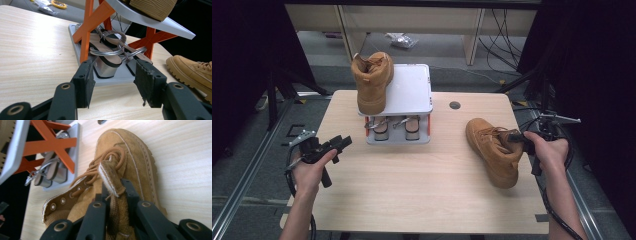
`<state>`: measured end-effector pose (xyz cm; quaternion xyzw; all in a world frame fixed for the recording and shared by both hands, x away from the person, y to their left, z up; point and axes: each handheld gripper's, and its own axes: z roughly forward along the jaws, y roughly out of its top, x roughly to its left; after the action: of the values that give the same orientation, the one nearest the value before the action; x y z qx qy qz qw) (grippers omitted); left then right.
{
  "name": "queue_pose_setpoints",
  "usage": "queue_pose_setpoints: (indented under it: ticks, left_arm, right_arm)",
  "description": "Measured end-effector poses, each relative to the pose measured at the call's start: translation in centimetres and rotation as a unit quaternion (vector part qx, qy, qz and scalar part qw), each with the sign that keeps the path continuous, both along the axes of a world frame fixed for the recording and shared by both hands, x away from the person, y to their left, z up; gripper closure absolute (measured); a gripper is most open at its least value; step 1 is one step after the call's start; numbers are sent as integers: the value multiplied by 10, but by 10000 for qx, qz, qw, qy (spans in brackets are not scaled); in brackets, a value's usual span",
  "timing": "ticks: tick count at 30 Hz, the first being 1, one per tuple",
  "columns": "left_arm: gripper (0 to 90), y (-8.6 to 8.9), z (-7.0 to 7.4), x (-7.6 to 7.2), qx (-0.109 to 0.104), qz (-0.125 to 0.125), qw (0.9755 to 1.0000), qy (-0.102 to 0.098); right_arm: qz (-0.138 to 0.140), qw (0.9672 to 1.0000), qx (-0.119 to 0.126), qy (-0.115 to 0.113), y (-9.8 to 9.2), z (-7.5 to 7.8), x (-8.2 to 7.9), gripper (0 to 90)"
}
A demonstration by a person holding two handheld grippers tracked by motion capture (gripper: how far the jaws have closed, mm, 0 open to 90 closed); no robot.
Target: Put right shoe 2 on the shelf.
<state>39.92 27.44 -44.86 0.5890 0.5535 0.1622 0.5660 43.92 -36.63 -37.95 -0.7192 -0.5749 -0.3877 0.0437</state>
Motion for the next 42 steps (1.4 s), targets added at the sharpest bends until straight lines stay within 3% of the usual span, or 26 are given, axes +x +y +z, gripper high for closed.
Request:
queue_pose_setpoints:
  ticks: [1, 6, 12, 14, 19, 21, 23, 25, 27, 29, 33, 35, 42]
  left_arm:
    - [484, 0, 0, 0, 1, 8, 10000, 7]
    - [484, -1, 2, 1, 4, 23, 10000, -2]
    - [484, 0, 3, 1, -14, 39, 10000, -27]
    - [484, 0, 3, 0, -7, 26, 10000, -33]
    - [484, 1, 2, 0, -17, 40, 10000, -22]
    - [484, 0, 2, 0, -19, 48, 10000, -12]
    - [484, 0, 2, 0, -17, 48, 10000, -10]
    - [484, 0, 2, 0, -13, 46, 10000, -12]
    - [484, 0, 2, 0, -18, 47, 10000, -13]
    - [484, 0, 3, 0, -24, 37, 10000, -25]
    - [484, 0, 3, -1, -36, 48, 10000, -31]
    - [484, 0, 3, -1, -32, 46, 10000, -36]
    - [484, 0, 4, 1, -8, 59, 10000, -47]
  right_arm:
    - [17, 9999, 61, -121, 0, -1, 1, 833]
    - [11, 9998, 92, -196, 0, 3, 2, 832]
    - [11, 9997, 113, -224, 0, 7, 0, 832]
    - [-84, 9995, 221, -226, 1, 7, 0, 832]
    - [-42, 9995, 147, -264, 1, 6, 1, 832]
    - [-26, 9994, 272, -223, 1, 7, 1, 832]
    - [-31, 9994, 150, -308, 1, 6, 2, 832]
    - [-19, 9992, 296, -255, 3, 8, 1, 832]
    - [-25, 9993, 217, -292, 3, 8, 1, 832]
    - [-67, 9992, 311, -227, 4, 9, 1, 832]
    - [60, 9991, 253, -348, 3, 12, 1, 832]
    - [-56, 9990, 322, -294, 7, 13, 2, 832]
    - [43, 9984, 310, -462, 6, 18, 4, 832]
